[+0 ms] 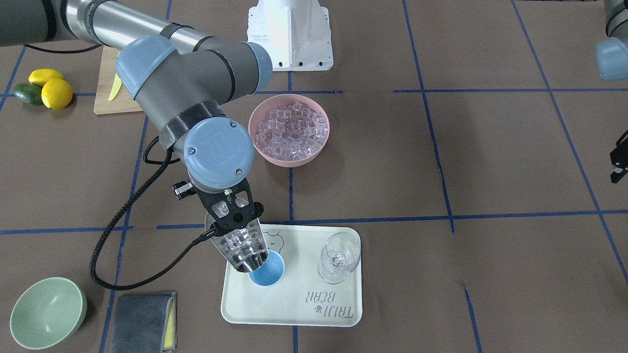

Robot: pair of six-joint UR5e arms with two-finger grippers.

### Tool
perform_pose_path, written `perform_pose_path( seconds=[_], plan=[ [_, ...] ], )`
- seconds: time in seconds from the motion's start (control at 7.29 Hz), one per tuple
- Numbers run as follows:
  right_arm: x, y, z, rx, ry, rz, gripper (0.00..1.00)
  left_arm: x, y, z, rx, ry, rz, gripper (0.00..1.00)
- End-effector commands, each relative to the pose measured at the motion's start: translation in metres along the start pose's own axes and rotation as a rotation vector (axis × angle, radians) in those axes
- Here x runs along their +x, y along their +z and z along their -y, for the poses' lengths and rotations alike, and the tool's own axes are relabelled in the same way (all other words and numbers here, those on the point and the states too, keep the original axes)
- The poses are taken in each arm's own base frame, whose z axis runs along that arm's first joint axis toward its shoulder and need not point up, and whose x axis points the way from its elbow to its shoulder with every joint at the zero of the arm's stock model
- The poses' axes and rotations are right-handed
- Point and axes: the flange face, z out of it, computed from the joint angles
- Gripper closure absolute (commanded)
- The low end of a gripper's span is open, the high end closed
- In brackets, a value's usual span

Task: Put ice in cup with scoop
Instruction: 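Tilt the scoop over the blue cup with the right gripper to pour ice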

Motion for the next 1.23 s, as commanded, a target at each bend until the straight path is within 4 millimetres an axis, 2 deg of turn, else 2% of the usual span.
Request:
perform_pose_path(
  seconds=[0.0,0.27,0.82,1.1],
  plan=[
    [-0.01,-0.01,0.002,-0.029,0.014,-0.004,1.0,-0.001,0.002,-0.002,-0.004,0.003,0.0,0.0],
    [-0.02,-0.021,0.011,-0.076,0.042,-0.01,1.0,0.0,0.002,-0.002,-0.002,0.006,0.0,0.0],
    [-0.032,0.0,0.007,-0.161,0.063,-0.008,1.0,0.001,0.0,-0.001,0.001,0.008,-0.002,0.0],
    [-0.032,0.003,0.004,-0.192,0.083,0.005,1.0,0.001,0.0,0.0,0.004,0.012,-0.001,0.0]
  ],
)
